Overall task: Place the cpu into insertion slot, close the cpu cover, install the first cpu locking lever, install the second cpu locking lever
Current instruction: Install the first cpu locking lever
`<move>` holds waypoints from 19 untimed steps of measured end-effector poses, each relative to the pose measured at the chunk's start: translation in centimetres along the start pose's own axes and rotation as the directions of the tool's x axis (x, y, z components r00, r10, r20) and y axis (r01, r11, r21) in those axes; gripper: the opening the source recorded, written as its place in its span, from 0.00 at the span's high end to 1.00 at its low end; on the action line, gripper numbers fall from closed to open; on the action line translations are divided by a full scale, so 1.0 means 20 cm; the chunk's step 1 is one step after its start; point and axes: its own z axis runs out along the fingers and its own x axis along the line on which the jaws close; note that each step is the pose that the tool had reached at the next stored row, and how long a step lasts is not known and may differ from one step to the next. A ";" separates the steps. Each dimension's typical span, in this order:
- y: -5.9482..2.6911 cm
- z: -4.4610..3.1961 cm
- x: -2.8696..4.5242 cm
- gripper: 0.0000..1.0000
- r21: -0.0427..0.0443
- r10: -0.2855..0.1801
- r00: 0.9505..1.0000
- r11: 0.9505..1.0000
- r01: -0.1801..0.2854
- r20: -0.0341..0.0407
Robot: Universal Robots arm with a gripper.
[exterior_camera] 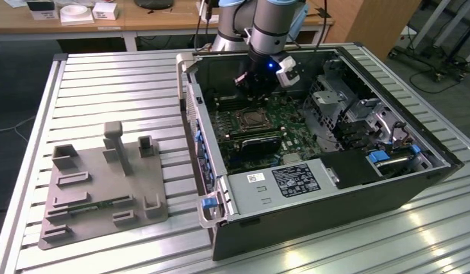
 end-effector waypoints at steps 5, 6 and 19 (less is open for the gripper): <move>0.001 -0.002 -0.002 0.90 -0.001 0.000 1.000 1.000 0.000 0.000; 0.001 -0.002 -0.004 0.90 -0.001 0.000 1.000 1.000 0.000 0.000; 0.007 -0.001 -0.003 0.90 -0.001 0.000 1.000 1.000 0.000 0.000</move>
